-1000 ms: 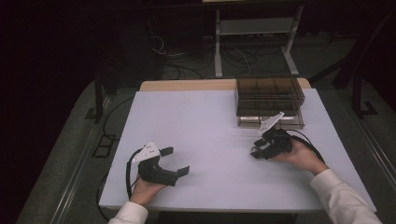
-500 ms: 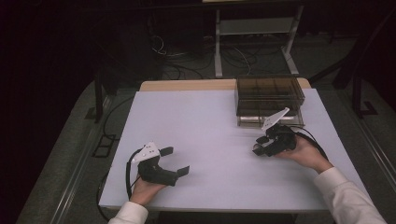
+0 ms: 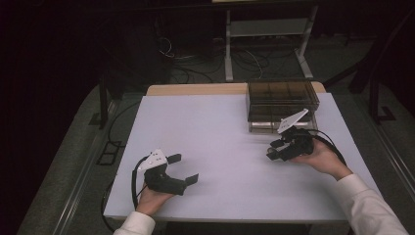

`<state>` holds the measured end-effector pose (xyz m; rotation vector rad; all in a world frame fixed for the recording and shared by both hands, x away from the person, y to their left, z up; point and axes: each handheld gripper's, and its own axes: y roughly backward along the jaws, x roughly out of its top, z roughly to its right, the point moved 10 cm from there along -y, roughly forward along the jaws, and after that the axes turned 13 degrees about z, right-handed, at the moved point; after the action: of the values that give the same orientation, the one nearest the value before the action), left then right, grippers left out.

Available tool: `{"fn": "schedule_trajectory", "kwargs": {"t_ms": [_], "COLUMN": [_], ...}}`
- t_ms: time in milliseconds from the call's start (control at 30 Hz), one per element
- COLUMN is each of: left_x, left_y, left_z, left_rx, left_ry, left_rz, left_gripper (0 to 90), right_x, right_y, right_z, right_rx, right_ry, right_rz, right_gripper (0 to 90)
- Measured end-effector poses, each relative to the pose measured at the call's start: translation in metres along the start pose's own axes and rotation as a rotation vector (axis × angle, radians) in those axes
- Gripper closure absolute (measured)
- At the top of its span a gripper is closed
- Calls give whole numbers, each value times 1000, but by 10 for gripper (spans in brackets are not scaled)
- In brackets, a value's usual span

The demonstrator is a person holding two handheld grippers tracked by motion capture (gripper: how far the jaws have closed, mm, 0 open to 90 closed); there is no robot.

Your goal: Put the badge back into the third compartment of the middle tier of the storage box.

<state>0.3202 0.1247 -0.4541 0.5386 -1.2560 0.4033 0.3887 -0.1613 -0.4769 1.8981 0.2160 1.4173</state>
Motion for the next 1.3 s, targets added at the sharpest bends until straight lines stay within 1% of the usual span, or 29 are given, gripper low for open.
{"fn": "schedule_trajectory", "kwargs": {"t_ms": [200,733,933,1067,1300], "left_x": [0,0,0,0,0], "left_y": [0,0,0,0,0], "left_z": [0,0,0,0,-1], "left_rx": [0,-1,0,0,1], "left_ry": [1,2,3,3,3], "left_rz": [0,-2,-1,-1,-1], "left_gripper": [0,0,0,0,0], "right_x": [2,11,13,16,17], "right_y": [4,15,20,22,27], "right_z": [2,8,12,15,20], "right_rx": [-6,-14,-23,-28,-37], "right_ry": [-7,-16,-20,-18,-32], "right_rz": [-4,15,15,24,31], "right_gripper": [469,469,469,469,469]}}
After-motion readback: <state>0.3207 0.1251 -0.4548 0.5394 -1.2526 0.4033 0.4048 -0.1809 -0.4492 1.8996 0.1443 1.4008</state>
